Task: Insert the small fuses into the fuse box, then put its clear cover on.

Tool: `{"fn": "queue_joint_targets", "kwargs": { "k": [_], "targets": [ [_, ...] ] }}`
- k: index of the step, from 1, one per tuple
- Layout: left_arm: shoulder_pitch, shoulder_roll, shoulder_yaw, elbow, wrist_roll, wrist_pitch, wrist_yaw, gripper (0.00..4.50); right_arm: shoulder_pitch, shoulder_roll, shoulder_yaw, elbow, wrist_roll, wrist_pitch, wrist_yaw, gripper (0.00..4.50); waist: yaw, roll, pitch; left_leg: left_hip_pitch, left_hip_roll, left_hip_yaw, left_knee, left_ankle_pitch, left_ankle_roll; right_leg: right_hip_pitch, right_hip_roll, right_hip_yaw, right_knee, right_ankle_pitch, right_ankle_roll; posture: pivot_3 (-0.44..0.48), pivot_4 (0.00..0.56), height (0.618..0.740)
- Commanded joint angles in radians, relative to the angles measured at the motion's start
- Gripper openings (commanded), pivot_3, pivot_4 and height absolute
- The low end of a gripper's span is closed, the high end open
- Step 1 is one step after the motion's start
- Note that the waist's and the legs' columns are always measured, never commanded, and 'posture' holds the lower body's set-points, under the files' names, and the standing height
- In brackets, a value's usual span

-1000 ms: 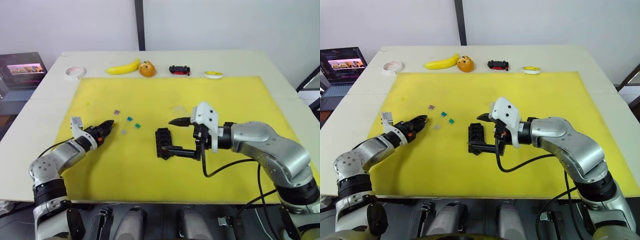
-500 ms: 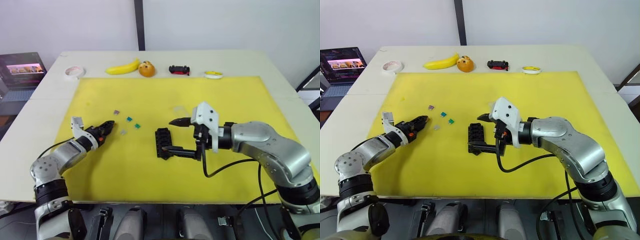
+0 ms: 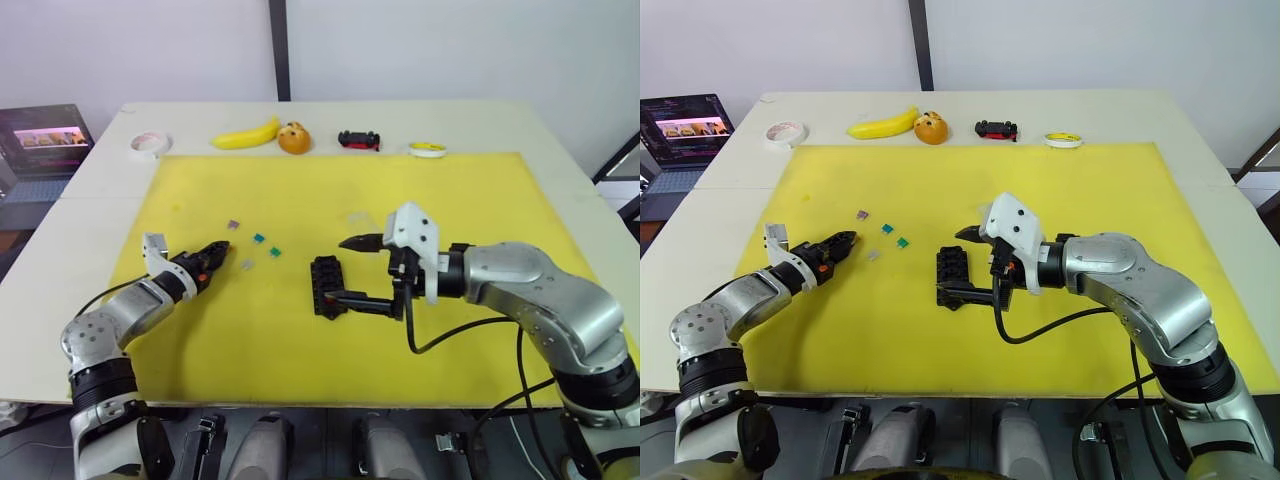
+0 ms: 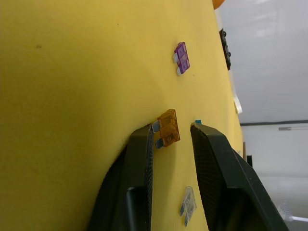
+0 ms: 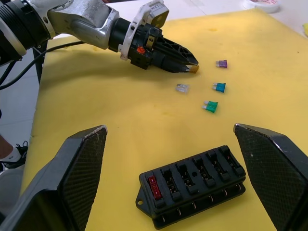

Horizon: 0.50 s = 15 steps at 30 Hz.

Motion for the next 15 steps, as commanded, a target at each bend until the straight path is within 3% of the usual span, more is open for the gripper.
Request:
{"fn": "queue_joint_targets", "kwargs": {
  "k": [1,10,15],
  "targets": [
    [0.029,-0.022,-0.007,0.013,0.009,0.01,0.016,0.02,-0.012,-0.007,-0.036,-0.02,0.008,-0.014,0.003,4.5,0.0,0.0,0.0,0.0,0.0,0.0,0.0,0.0,0.0,0.0,0.0,0.0,0.0,0.0,0.0,0.0,0.15,0.74],
    [0.021,-0.02,0.008,0.01,-0.009,0.009,0.027,0.02,-0.015,-0.011,-0.04,-0.016,0.01,-0.012,0.002,4.5,-0.001,0.0,0.0,0.0,0.0,0.0,0.0,0.0,0.0,0.0,0.0,0.0,0.0,0.0,0.0,0.0,0.15,0.74],
    [0.003,0.008,0.043,-0.041,-0.115,0.04,0.058,0.02,-0.015,0.003,-0.067,-0.012,0.041,0.012,-0.014,4.5,-0.002,-0.001,0.001,0.0,0.0,0.0,0.0,0.0,0.0,-0.001,0.0,0.0,0.0,0.0,0.0,0.0,0.15,0.74]
  ]
}}
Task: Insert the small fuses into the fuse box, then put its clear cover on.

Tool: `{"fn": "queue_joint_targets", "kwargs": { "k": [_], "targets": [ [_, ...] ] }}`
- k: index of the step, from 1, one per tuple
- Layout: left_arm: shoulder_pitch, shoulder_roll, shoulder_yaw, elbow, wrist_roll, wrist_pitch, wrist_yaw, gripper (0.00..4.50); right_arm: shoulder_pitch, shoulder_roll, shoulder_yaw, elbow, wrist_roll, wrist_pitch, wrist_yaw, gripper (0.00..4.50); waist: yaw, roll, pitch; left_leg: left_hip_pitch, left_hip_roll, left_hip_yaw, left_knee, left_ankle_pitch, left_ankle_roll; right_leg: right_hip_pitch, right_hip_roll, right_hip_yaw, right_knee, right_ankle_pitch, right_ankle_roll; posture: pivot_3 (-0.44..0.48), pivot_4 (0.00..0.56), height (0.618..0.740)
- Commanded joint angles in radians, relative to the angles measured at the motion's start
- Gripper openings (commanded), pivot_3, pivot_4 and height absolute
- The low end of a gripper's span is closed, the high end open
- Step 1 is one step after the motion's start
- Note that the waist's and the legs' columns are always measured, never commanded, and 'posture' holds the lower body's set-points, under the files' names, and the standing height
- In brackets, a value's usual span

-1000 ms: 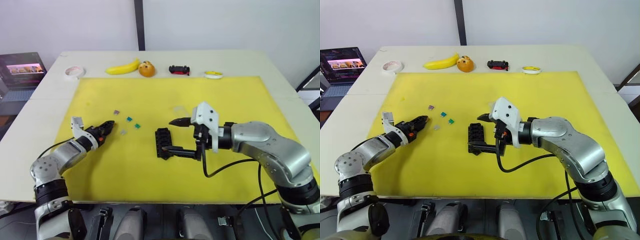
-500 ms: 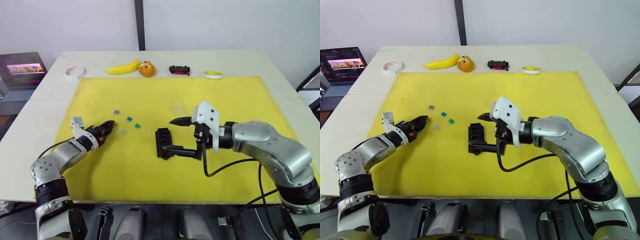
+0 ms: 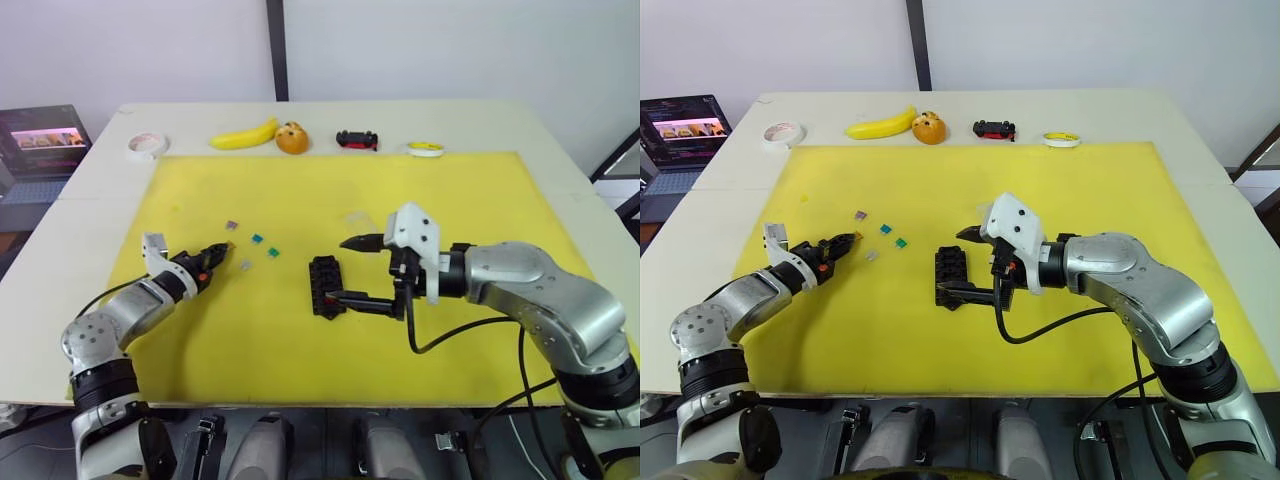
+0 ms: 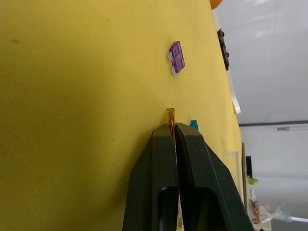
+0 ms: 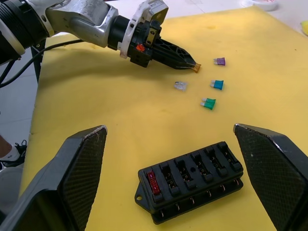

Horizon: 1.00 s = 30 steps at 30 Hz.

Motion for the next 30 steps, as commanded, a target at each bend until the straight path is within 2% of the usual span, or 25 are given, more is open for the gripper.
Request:
{"fn": "queue_joint_targets", "kwargs": {
  "k": [1,5,9,13,17,20,24,27,29,30],
  "targets": [
    [-0.005,0.023,0.028,-0.033,-0.111,0.043,0.044,0.02,-0.016,0.018,-0.073,-0.011,0.054,0.024,-0.023,4.5,-0.001,-0.001,0.001,-0.001,0.0,0.0,0.0,0.0,0.0,-0.001,0.0,0.0,0.0,0.0,0.0,0.0,0.15,0.74],
    [-0.018,0.077,0.025,-0.099,-0.332,0.071,0.124,0.02,-0.024,0.08,-0.134,-0.002,0.159,0.106,-0.088,4.5,-0.001,-0.005,0.003,-0.004,0.001,0.0,0.0,0.001,-0.002,-0.005,-0.001,0.0,0.001,0.0,0.0,0.0,0.15,0.74],
    [-0.005,0.149,-0.043,-0.183,-0.569,0.057,0.181,0.02,-0.053,0.187,-0.2,0.025,0.297,0.208,-0.212,4.5,-0.003,-0.005,0.003,-0.006,0.002,0.0,0.0,0.002,-0.004,-0.007,-0.001,0.001,0.001,0.0,0.0,0.0,0.15,0.74],
    [-0.043,0.148,-0.064,-0.233,-0.598,0.07,0.123,0.02,-0.098,0.309,-0.264,0.072,0.451,0.281,-0.373,4.5,-0.005,-0.005,0.003,-0.006,0.002,0.0,0.0,0.002,-0.004,-0.007,-0.001,0.001,0.001,0.0,0.0,0.0,0.15,0.74],
    [-0.11,0.097,-0.09,-0.248,-0.598,0.043,0.117,0.02,-0.153,0.447,-0.328,0.176,0.621,0.295,-0.618,4.5,-0.007,-0.005,0.003,-0.006,0.001,0.001,0.0,0.003,-0.005,-0.007,0.0,0.001,0.001,0.0,0.0,0.0,0.15,0.74],
    [-0.138,0.068,-0.106,-0.248,-0.598,0.054,0.101,0.02,-0.178,0.502,-0.344,0.232,0.722,0.282,-0.759,4.5,-0.018,-0.005,0.003,-0.006,0.001,0.001,0.0,0.003,-0.005,-0.007,0.0,0.001,0.001,0.0,0.0,0.0,0.15,0.74],
    [-0.141,0.058,-0.147,-0.265,-0.598,0.071,0.062,0.02,-0.203,0.526,-0.331,0.269,0.784,0.253,-0.857,4.5,-0.027,-0.005,0.003,-0.006,0.001,0.002,0.0,0.003,-0.005,-0.008,0.001,0.002,0.001,0.0,0.0,0.0,0.15,0.74],
    [-0.14,0.045,-0.176,-0.258,-0.598,0.051,0.091,0.0,-0.216,0.536,-0.316,0.283,0.809,0.225,-0.899,3.6,-0.028,-0.004,0.003,-0.006,0.002,0.003,0.0,0.002,-0.004,-0.009,0.002,0.002,0.002,0.0,0.0,0.0,0.15,0.74],
    [-0.144,0.029,-0.184,-0.258,-0.598,0.043,0.089,0.0,-0.219,0.539,-0.305,0.287,0.819,0.214,-0.918,2.69,-0.026,-0.004,0.003,-0.006,0.002,0.002,0.0,0.002,-0.003,-0.009,0.002,0.002,0.002,0.0,0.0,0.0,0.15,0.74],
    [-0.146,0.02,-0.187,-0.262,-0.598,0.041,0.086,0.0,-0.22,0.539,-0.299,0.288,0.823,0.209,-0.926,2.69,-0.026,-0.005,0.003,-0.006,0.002,0.003,0.0,0.002,-0.003,-0.009,0.002,0.002,0.002,0.0,0.0,0.0,0.15,0.74]
  ]
}}
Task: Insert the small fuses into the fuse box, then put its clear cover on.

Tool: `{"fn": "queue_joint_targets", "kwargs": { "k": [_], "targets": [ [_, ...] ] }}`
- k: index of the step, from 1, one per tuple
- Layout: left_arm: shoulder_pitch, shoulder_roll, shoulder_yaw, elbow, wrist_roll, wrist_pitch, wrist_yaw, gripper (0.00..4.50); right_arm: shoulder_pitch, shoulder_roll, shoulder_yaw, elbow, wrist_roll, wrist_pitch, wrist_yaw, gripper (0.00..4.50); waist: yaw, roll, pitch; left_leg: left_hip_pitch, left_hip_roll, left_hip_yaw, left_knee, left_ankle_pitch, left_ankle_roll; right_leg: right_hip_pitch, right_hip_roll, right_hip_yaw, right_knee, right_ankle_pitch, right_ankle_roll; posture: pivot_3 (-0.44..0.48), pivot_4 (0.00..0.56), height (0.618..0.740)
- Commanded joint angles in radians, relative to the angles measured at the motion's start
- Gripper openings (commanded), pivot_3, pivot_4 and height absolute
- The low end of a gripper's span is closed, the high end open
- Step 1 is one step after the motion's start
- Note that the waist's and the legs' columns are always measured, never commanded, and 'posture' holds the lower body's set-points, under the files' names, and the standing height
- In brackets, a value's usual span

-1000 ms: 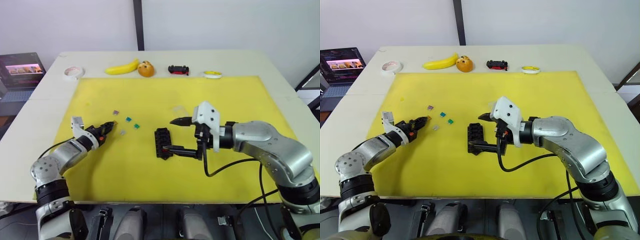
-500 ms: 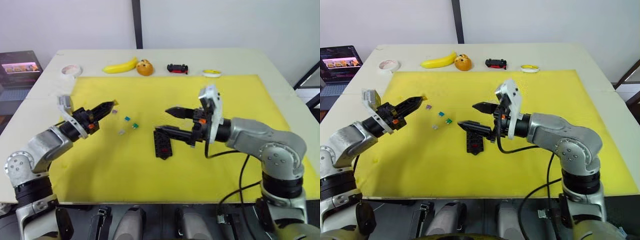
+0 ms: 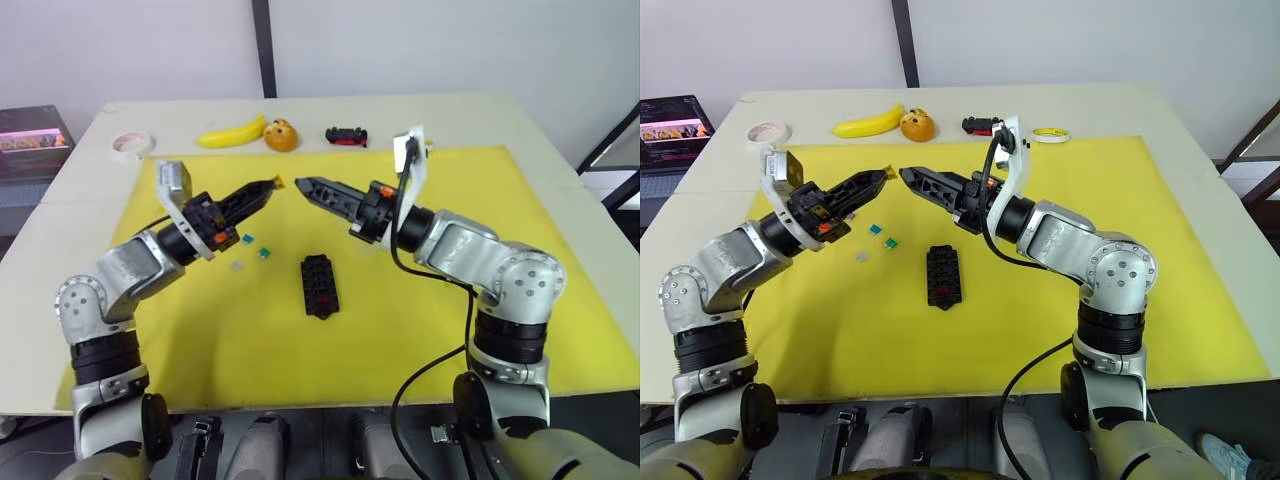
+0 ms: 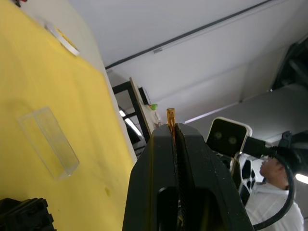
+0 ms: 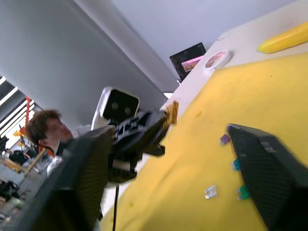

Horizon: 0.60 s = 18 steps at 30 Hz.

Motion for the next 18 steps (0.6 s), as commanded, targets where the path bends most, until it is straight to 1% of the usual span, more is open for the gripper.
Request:
{"fn": "queue_joint_targets", "kwargs": {
  "k": [1,6,15,17,18],
  "targets": [
    [-0.021,-0.022,-0.007,-0.033,-0.021,-0.014,-0.008,0.0,-0.026,0.009,0.015,-0.013,0.044,-0.034,-0.032,2.69,0.0,0.0,0.0,0.0,0.0,0.0,0.0,0.0,0.0,0.0,0.0,0.0,0.0,0.0,0.0,0.0,0.15,0.74],
    [-0.021,-0.058,-0.023,-0.053,-0.021,-0.028,0.005,0.0,-0.023,0.01,0.036,-0.005,0.069,-0.059,-0.065,2.69,0.001,0.0,0.0,0.0,0.0,0.0,0.0,0.0,0.0,0.0,0.0,0.0,0.0,0.0,0.0,0.0,0.15,0.74],
    [-0.03,-0.122,-0.015,-0.088,-0.021,-0.069,0.04,0.0,-0.003,0.008,0.061,-0.011,0.089,-0.097,-0.105,2.69,0.002,0.0,0.0,0.0,0.0,0.0,0.0,0.0,0.0,0.0,0.0,0.0,0.0,0.0,0.0,0.0,0.15,0.74],
    [-0.027,-0.13,-0.016,-0.097,-0.021,-0.072,0.045,0.0,0.004,0.006,0.067,-0.019,0.096,-0.103,-0.112,2.15,0.002,0.0,0.0,0.0,0.0,0.0,0.0,0.0,0.0,0.0,0.0,0.0,0.0,0.0,0.0,0.0,0.15,0.74],
    [-0.028,-0.131,-0.015,-0.097,-0.021,-0.073,0.048,0.0,0.005,0.004,0.068,-0.019,0.101,-0.106,-0.113,1.78,0.001,0.0,0.0,0.0,0.0,0.0,0.0,0.0,0.0,0.0,0.0,0.0,0.0,0.0,0.0,0.0,0.15,0.74]
  ]
}}
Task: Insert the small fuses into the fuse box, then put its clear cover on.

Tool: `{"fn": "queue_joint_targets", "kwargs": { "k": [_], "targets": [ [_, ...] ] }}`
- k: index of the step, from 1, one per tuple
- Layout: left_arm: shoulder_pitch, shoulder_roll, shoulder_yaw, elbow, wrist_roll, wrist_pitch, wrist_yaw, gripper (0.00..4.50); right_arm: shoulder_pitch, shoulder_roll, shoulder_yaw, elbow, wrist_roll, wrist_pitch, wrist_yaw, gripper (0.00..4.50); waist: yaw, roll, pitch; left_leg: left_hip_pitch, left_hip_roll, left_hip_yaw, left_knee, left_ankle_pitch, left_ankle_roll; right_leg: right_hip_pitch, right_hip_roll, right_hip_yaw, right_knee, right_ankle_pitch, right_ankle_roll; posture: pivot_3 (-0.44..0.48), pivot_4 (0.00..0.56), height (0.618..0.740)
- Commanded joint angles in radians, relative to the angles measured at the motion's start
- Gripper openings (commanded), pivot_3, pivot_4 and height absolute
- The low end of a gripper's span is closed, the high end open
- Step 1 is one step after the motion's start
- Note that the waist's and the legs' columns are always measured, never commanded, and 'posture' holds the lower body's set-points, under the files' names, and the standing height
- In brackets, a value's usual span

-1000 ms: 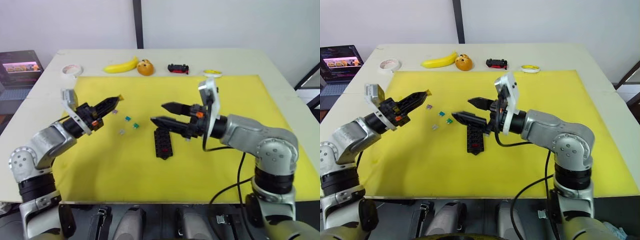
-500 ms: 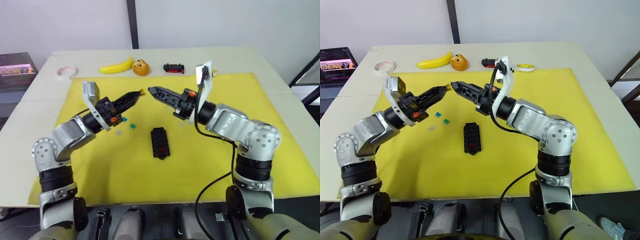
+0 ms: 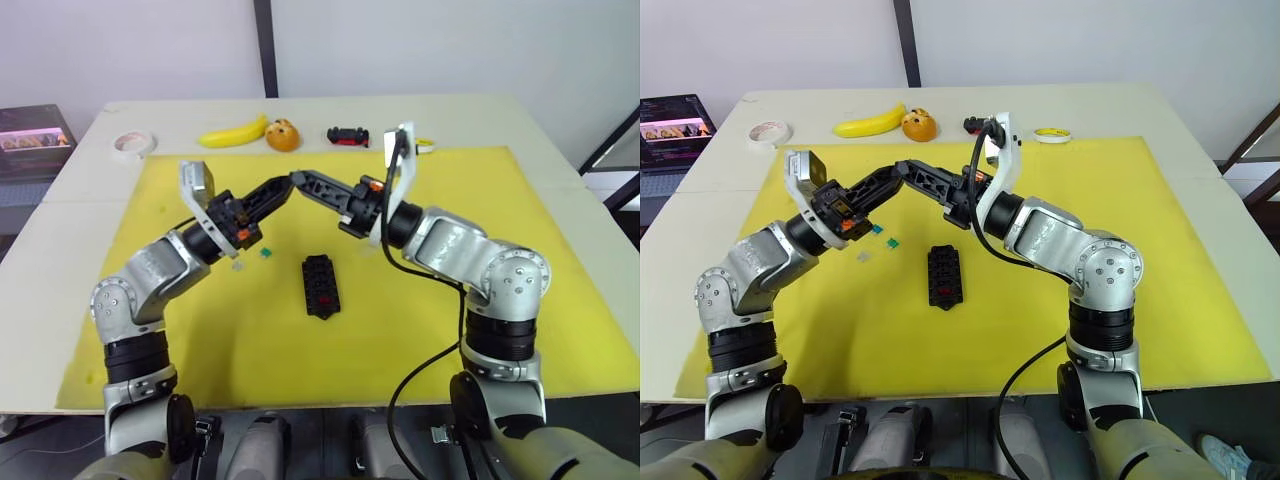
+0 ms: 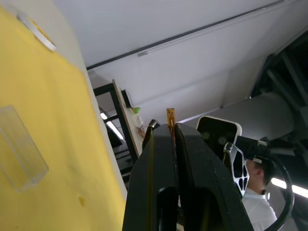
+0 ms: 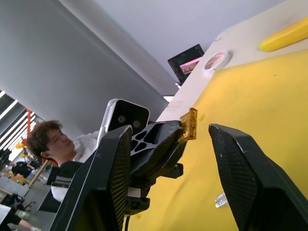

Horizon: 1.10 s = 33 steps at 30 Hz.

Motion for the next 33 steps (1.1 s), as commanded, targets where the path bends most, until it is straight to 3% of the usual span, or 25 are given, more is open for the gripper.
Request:
{"fn": "queue_joint_targets", "kwargs": {
  "k": [1,33],
  "targets": [
    [-0.016,-0.001,0.006,-0.041,-0.021,-0.01,0.009,0.0,-0.001,-0.004,0.007,-0.033,0.037,-0.022,-0.007,1.41,-0.001,0.0,0.0,0.0,0.0,0.0,0.0,0.0,0.0,0.0,0.0,0.0,0.0,0.0,0.0,0.0,0.15,0.74],
    [-0.015,-0.004,-0.006,-0.035,-0.021,-0.01,0.018,0.0,-0.017,-0.053,0.027,-0.016,0.096,-0.074,-0.025,1.41,0.0,0.0,0.0,0.0,0.0,0.0,0.0,0.0,0.001,0.0,0.0,0.0,0.0,0.0,0.0,0.0,0.15,0.74]
  ]
}}
